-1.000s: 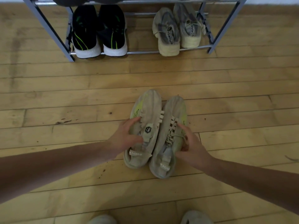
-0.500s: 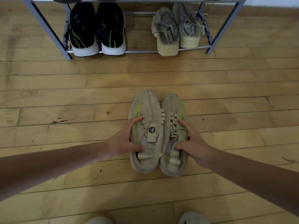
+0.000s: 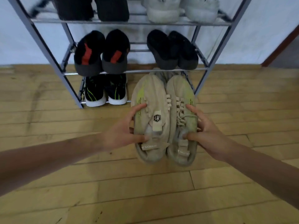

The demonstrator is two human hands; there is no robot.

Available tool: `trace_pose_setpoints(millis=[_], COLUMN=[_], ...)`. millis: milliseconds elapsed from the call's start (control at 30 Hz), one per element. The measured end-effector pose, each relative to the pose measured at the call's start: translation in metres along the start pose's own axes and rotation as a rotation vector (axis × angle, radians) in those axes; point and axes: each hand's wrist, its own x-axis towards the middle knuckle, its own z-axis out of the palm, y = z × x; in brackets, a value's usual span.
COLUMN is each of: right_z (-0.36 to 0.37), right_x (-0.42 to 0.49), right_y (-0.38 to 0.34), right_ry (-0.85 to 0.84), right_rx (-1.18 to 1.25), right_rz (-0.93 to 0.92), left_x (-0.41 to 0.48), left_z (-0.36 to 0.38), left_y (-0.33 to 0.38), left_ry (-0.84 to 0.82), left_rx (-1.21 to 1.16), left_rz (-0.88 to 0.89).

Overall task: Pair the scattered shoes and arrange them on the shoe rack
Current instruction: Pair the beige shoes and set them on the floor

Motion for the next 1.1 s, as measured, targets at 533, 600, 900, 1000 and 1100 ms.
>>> trace_pose_setpoints(millis=[533,600,900,1000,1100], right_z=[-0.026,-0.030,-0.046,-0.050,-0.050], right_x=[-0.095,-0.098,-0.011,0.044,0.100], right_y=[-0.241,-0.261,-0.355,-0.376,-0.391], right_ry=[0.038,0.075,0.446,0.510,0.546], right_rx=[-0.130,-0.153,0.217,0.298,0.338], right_rz=[-0.481,-0.534,-0.586,-0.567,-0.550], left_x=[-0.047,-0.046,0.038,0.085,0.132], left_z=[-0.029,-0.031,-0.061,-0.080,-0.100], left_y=[0.255,0.278,0.384,0.400,0.400], left_ry=[0.077,0.098,0.320,0.408,0.515], left_rx=[0.198,0.228,0.138,0.151,0.100], left_rz=[0.445,0.470,0.471,0.407,0.386])
